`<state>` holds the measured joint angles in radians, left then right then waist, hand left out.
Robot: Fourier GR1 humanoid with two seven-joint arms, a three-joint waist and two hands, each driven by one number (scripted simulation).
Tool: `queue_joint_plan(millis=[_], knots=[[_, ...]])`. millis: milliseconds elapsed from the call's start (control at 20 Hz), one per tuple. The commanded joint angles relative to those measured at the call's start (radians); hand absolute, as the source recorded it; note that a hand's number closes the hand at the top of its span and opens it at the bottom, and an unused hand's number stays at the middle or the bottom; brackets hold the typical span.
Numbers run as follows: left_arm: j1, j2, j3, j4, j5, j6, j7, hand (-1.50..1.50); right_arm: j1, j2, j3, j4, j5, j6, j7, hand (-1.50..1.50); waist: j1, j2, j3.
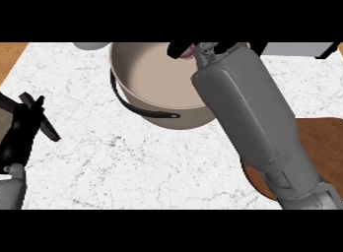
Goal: Pick the can from the cutting board and place it in the pot
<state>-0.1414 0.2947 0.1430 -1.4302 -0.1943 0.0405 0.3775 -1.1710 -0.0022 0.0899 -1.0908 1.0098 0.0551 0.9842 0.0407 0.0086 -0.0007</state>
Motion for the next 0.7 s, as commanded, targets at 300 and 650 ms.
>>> queue_joint_plan(millis=[300,650], knots=[[0.012,-0.001,-0.007,-0.011,0.011,-0.031,-0.013,0.0,0.035,0.002,0.016,0.257,-0.256,-0.457,-0.134,-1.5,0.035,0.007,0.001],[0.038,-0.027,-0.013,-0.012,-0.015,0.009,-0.011,0.0,0.009,0.002,-0.068,0.217,-0.272,-0.756,-0.23,-1.5,-0.004,-0.002,0.001]])
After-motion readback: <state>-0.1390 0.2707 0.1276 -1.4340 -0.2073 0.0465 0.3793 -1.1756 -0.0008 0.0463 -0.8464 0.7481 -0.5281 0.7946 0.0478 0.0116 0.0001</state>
